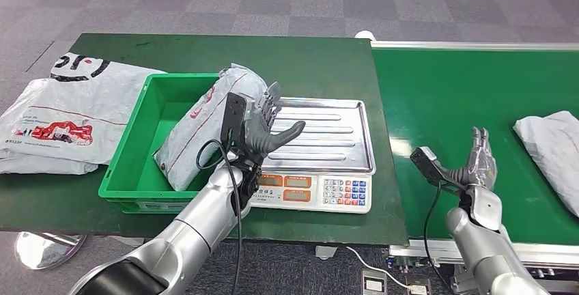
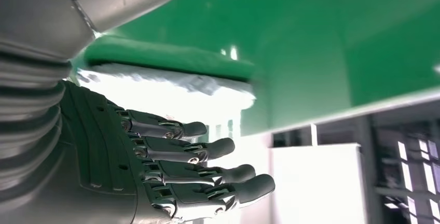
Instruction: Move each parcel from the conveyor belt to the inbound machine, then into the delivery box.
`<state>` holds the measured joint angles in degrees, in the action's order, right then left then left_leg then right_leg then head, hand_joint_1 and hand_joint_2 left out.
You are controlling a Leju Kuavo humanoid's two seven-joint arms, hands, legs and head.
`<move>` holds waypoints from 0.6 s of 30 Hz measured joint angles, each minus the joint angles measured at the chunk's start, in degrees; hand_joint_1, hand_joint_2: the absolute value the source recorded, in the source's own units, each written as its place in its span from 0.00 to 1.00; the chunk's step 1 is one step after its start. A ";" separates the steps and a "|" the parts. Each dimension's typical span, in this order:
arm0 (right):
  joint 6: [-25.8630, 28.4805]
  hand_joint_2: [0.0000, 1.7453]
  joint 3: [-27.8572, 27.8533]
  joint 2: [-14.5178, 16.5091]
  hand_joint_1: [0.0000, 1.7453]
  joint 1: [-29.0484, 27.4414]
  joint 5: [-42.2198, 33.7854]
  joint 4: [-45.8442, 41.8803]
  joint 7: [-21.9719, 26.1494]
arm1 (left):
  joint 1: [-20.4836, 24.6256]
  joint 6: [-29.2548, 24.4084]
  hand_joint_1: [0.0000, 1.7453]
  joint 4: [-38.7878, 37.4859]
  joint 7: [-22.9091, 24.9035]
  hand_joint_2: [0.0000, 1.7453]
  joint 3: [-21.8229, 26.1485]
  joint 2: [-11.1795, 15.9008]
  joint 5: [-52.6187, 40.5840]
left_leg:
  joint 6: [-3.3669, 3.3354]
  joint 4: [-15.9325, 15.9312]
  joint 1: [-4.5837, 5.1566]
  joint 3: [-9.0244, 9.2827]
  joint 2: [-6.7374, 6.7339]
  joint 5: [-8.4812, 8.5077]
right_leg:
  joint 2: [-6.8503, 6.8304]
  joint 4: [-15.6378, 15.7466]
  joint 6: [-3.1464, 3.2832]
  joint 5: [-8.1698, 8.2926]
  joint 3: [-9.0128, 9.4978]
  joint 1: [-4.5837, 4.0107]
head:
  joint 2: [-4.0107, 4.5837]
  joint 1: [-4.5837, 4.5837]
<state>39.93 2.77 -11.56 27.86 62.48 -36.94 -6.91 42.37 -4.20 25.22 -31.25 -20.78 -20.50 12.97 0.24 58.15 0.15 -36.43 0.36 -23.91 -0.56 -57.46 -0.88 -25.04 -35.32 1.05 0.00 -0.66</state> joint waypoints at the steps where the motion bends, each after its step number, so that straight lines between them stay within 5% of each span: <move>1: 0.00 1.00 -0.54 0.03 0.00 -0.14 -0.29 0.30 0.32 | -0.32 -0.38 0.00 0.08 -0.48 1.00 -0.36 0.01 -0.56 | 0.00 0.00 0.00 0.00 0.00 0.00 | -0.01 0.00 0.00 0.00 0.00 0.00 | 0.00 0.00; 9: 0.01 1.00 -5.86 0.92 0.00 -1.94 -0.90 -0.51 4.79 | -2.11 0.65 0.00 0.25 -1.17 1.00 -0.97 0.04 -1.55 | 0.00 0.00 0.00 0.00 0.01 0.00 | -0.02 -0.01 0.00 0.00 0.02 0.00 | 0.00 0.00; 18: -2.08 1.00 -8.86 1.63 0.00 -1.91 -11.11 -0.66 13.85 | -2.31 1.10 0.00 0.25 -1.48 1.00 -0.97 0.13 -1.65 | 0.00 0.00 0.00 -0.01 0.01 0.00 | -0.03 -0.02 0.00 0.00 0.03 0.00 | 0.00 0.00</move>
<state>37.85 -6.09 -9.93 25.95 51.37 -37.60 6.94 40.06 -3.10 25.46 -32.73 -21.75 -20.38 11.32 0.24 58.14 0.15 -36.44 0.37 -23.91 -0.58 -57.48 -0.88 -25.04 -35.29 1.04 0.00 -0.65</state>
